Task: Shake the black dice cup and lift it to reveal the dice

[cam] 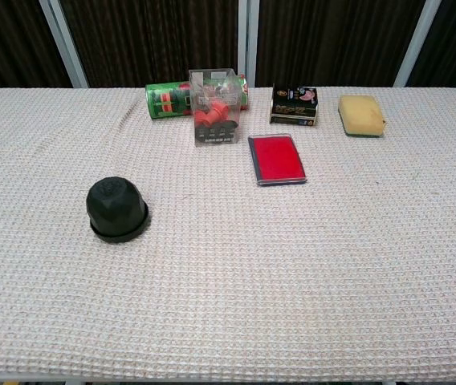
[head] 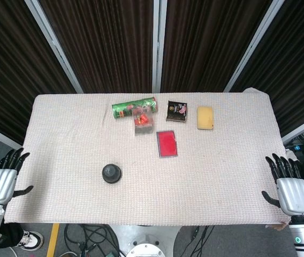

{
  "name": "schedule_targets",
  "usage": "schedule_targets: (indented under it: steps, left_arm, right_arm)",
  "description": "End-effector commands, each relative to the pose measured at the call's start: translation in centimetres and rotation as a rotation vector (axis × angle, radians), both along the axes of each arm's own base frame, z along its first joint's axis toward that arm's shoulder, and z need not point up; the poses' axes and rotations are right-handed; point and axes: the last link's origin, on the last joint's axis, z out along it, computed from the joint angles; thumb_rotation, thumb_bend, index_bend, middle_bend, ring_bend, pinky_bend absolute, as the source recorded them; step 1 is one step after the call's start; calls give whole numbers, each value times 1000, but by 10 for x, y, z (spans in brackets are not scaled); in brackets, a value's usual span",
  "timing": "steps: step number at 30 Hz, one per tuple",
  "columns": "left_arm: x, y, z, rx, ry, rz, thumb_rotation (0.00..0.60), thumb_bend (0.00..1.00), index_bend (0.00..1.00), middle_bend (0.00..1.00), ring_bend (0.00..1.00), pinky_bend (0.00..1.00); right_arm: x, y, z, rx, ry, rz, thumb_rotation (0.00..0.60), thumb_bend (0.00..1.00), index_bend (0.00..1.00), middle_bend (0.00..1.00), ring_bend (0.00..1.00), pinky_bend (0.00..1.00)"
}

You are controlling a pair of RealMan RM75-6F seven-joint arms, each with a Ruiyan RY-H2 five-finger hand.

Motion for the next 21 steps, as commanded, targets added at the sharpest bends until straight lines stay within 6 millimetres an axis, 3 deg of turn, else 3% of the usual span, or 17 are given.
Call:
schedule_targets:
  steps: [1,16,21]
  left_arm:
    - [-1,-1,1,2,-3,3,600,0,110,40,0,168]
    - [10,2,-8,-72,-70,-14,600,0,110,40,0,198]
    - [18,5,-21,-124,-90,-38,600,0,110,40,0,199]
  right_arm:
    - [-1,0,1,-3,-1,-4,600,95,0,0,0,0]
    - [6,-2,3,-21,-21,18,600,96,0,0,0,0]
    - [9,-1,-1,-5,-13,28,600,96,0,1,0,0]
